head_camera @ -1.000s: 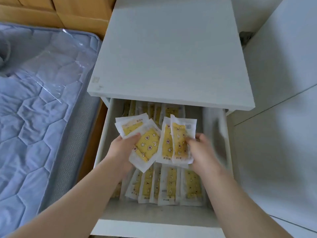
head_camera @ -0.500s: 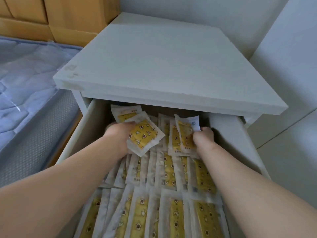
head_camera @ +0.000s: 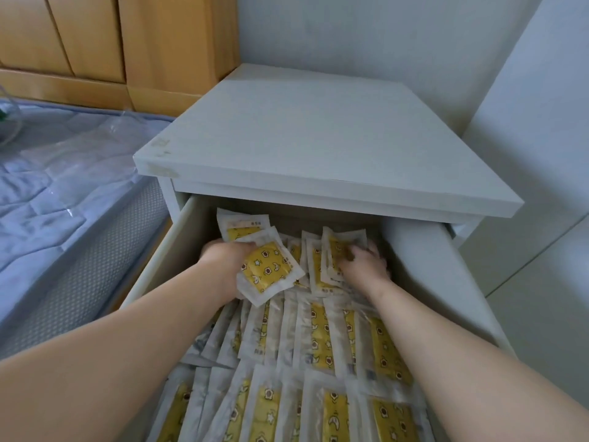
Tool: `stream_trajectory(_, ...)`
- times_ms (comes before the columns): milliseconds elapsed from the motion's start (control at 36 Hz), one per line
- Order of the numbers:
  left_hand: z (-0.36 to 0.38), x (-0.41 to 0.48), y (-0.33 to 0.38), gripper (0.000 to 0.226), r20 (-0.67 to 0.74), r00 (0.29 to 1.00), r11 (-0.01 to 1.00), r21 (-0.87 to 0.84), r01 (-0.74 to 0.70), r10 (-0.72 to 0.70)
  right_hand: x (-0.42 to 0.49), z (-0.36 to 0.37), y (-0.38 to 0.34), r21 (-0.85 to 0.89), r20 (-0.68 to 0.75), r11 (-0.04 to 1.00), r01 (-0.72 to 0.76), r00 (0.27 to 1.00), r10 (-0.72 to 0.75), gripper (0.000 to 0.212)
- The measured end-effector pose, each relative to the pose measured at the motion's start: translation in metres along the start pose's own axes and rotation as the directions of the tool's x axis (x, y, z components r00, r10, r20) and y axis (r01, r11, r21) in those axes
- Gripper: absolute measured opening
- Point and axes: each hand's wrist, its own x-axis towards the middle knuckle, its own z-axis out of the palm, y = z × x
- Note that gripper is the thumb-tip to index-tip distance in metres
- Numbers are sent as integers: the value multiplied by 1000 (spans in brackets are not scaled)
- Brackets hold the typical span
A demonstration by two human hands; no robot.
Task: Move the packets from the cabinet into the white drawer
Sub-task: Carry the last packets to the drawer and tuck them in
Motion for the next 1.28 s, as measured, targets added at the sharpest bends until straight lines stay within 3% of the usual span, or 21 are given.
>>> stream_trajectory(111,-4,8,-4,10,29,1000,1000,-6,-9,9,-8,2,8,-118,28,993,-16,999,19,43)
stream_trajectory(222,0,5,-6,9,56,998,1000,16,-24,23,-20,0,13,-284,3,959,-20,1000,22,40)
stream_trajectory(306,2,3,-6,31,78,993,995,27,-94,91,-24,-2,5,-283,-145,958,56,984,-101,44)
stream_trajectory(333,1,4,-6,33,77,993,996,21,-91,90,-22,-2,3,-253,-134,963,99,982,-136,46)
stream_trajectory(417,-1,1,-2,11,97,995,1000,-22,-11,13,-22,2,-4,-104,116,988,116,988,-104,51)
stream_trajectory(500,-2,-1,-2,13,103,995,997,-70,-9,16,-26,9,-2,-181,262,977,115,963,-65,57)
stream_trajectory(583,-1,-6,-3,11,116,993,996,-94,10,1,-32,9,-4,15,257,998,69,964,-70,56)
stream_trajectory(639,-1,-9,-4,9,130,992,996,-90,12,0,-38,0,-12,217,160,976,-6,987,-30,55)
stream_trajectory(695,-1,-13,-4,23,144,990,990,-137,18,2,-47,-12,-23,349,104,935,-70,994,35,59)
stream_trajectory(750,-1,-16,-3,33,151,988,984,-178,22,6,-55,-19,-31,443,174,880,-171,979,102,66)
stream_trajectory(806,0,-20,-2,28,166,986,979,-203,17,17,-61,-18,-38,543,300,791,-282,945,131,79)
stream_trajectory(861,3,-24,-3,20,204,978,973,-232,12,36,-65,-13,-41,595,338,741,-311,933,121,85)
stream_trajectory(945,9,-30,-4,22,261,961,967,-254,-23,91,-67,-13,-40,671,285,680,-296,949,131,34)
stream_trajectory(1000,10,-34,-5,17,303,946,967,-252,-33,112,-68,-18,-38,712,237,649,-269,962,140,17)
stream_trajectory(1083,7,-36,-5,14,321,942,973,-231,-20,95,-69,-26,-32,744,161,624,-237,971,178,11)
stream_trajectory(1195,16,-36,-8,13,319,934,986,-36,-161,163,-69,-35,-26,816,74,545,-193,970,233,12)
stream_trajectory(1278,33,-38,-11,9,295,934,968,88,-236,201,-67,-40,-25,791,-98,606,-83,961,260,19)
